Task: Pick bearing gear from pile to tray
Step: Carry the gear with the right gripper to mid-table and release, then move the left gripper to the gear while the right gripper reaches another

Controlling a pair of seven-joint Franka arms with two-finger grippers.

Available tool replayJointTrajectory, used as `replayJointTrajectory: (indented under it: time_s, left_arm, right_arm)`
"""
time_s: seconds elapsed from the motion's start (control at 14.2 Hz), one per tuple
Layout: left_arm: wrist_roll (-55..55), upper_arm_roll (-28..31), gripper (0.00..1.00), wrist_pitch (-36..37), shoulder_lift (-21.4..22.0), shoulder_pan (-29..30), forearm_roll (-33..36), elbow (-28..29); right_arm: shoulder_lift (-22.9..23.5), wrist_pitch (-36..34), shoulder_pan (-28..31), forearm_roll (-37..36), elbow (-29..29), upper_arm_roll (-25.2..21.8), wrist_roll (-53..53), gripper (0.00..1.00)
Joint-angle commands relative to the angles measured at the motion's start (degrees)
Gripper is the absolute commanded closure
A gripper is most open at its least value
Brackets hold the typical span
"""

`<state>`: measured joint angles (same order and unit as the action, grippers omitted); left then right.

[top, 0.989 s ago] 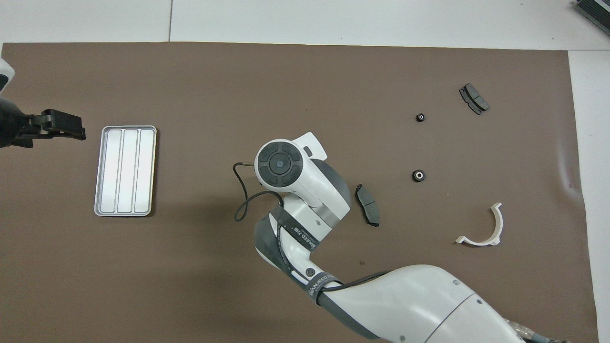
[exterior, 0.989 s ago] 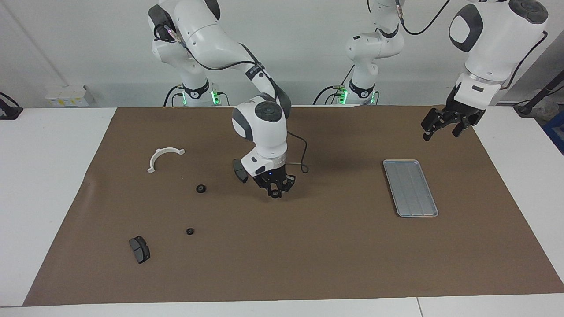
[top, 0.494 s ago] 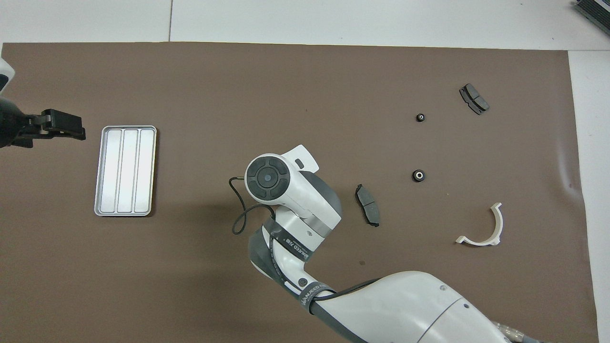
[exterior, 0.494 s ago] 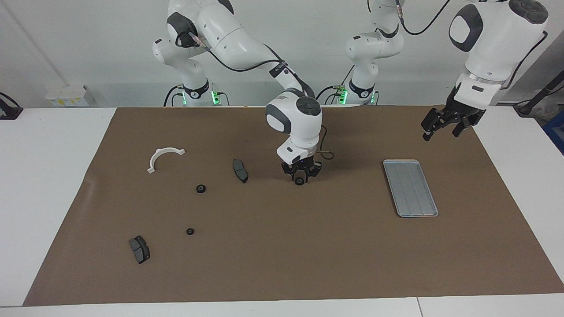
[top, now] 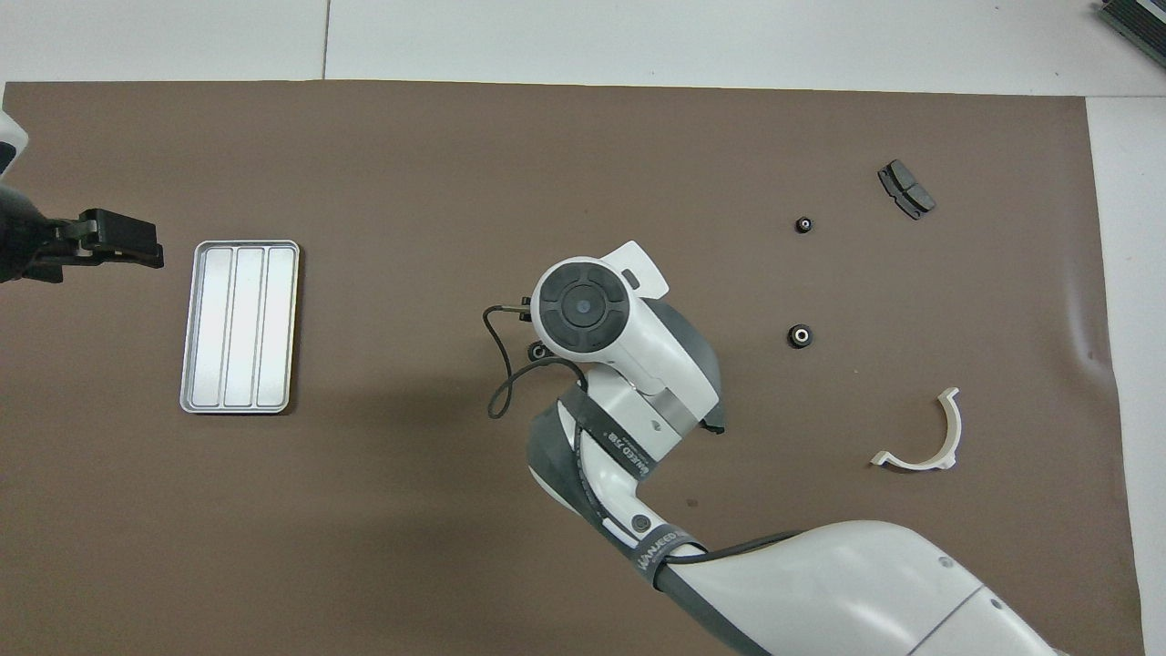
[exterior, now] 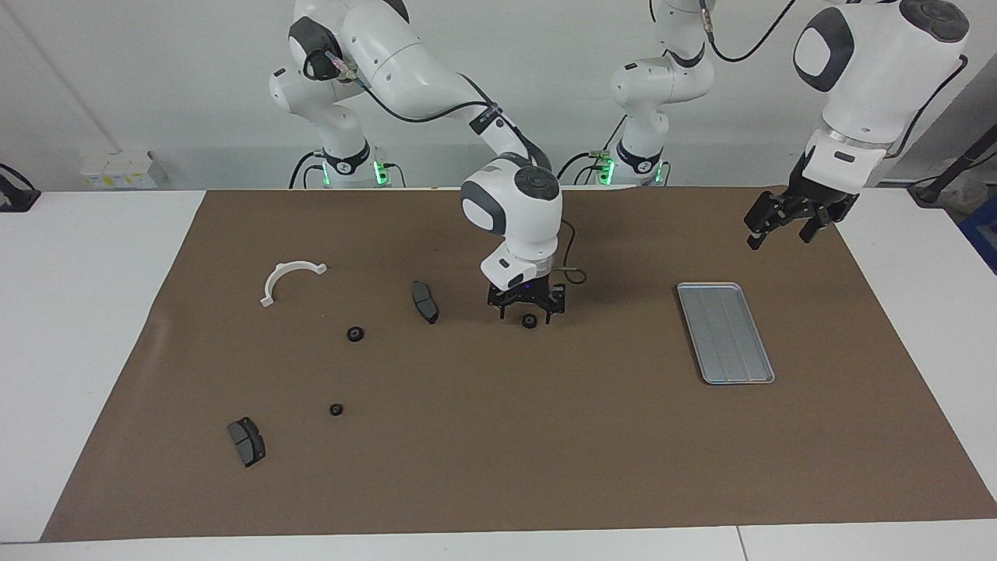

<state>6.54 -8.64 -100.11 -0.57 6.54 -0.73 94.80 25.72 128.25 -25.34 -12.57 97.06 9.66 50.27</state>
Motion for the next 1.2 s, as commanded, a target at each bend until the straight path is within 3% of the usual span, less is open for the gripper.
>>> replayJointTrajectory:
  time_s: [0.0,0.35,0.71,0.85,1.13]
  left_arm:
    - [0.1,-0.2,0.0,1.0,0.9,0.3,1.0,0.4]
    - [0.3,-0.2,0.0,1.1,1.0,0.0,1.0,0.5]
    - [0.8,-0.4,0.0,1.2,2.5,-0.4,0.9,3.0]
    - [2.2,-0.7,0.0,0.6,1.4,-1.8,0.7,3.0]
    - [9.6,-0.7,0.0,-2.8,-4.6,-8.5,0.1,2.9]
  right_arm:
    - [-9.9,4.7,4.1,-0.1,13.7,0.6,-4.8,0.0]
    - [-15.3,6.1,12.6,5.1,21.2,0.8,-22.2,0.0]
    - [-16.0,7.0,22.3,6.9,24.4,0.8,-37.0,0.0]
    - [-15.7,7.3,24.8,8.8,25.3,0.7,-42.2,0.0]
    - [-14.3,10.8,26.6,9.0,27.2,0.7,-43.0,0.0]
